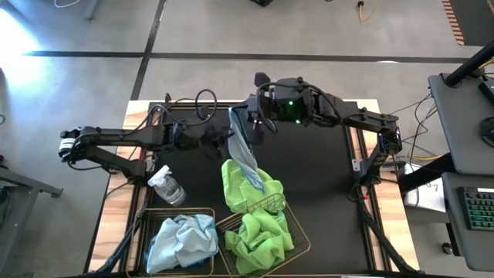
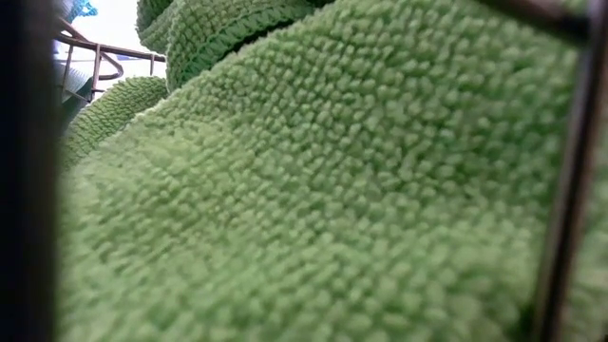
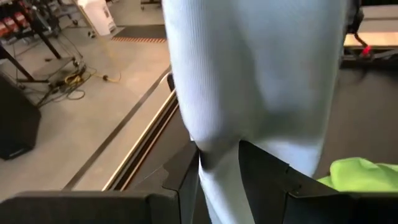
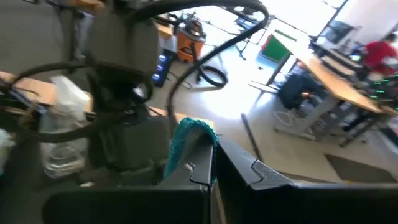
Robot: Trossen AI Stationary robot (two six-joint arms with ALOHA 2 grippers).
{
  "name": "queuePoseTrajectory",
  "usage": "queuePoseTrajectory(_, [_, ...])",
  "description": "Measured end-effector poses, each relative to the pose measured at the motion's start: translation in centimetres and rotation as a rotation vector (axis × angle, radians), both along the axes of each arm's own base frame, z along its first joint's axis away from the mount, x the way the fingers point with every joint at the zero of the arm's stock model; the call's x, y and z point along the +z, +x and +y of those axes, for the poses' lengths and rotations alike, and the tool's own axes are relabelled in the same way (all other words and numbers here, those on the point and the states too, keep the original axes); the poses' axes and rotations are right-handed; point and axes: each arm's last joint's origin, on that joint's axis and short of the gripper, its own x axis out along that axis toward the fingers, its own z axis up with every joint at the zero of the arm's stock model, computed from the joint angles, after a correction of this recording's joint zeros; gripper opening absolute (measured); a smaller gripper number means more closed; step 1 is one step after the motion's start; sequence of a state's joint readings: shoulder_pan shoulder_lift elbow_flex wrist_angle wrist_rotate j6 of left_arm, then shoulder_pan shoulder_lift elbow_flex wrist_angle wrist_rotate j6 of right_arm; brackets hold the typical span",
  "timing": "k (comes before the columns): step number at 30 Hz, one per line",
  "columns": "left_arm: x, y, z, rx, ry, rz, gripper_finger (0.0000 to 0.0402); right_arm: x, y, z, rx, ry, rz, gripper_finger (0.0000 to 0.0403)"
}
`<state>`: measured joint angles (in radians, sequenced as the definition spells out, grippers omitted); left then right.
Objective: Sort microfiber towel by color & place in baskets
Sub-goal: Put the blue towel into the left wire basket
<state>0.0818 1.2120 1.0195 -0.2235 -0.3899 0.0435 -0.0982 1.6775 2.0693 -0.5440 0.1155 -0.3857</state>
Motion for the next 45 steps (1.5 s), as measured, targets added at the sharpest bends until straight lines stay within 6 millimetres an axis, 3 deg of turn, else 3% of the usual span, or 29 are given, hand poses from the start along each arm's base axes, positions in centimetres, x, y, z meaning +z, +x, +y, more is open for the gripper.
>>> queuePoseTrajectory(9, [0.2, 0.5, 0.0, -0.042, 0.010, -0.031, 0.0100, -0.2, 0.3, 0.5, 0.150, 0.091, -0.007, 0.0009])
queuePoseTrajectory(23, [-1.1, 1.2, -0.3, -0.162, -0.050, 0.032, 0.0098, -0.3, 0.3, 0.5, 0.166, 0.051, 0.005, 0.0009])
queuePoseTrajectory(27, [-1.1, 1.2, -0.3, -0.161, -0.051, 0.036, 0.0077, -0.3, 0.3, 0.5, 0.163, 0.051, 0.005, 0.0009])
queuePoseTrajectory(33, [-1.3, 1.0, -0.4, -0.187, -0.074, 0.062, 0.0007, -0.3, 0.3, 0.5, 0.160, 0.060, 0.005, 0.0009])
queuePoseTrajectory(45, [-1.1, 0.8, -0.5, -0.191, -0.081, 0.058, 0.0001, -0.7, 0.1, 0.4, 0.121, 0.057, 0.048, 0.0016])
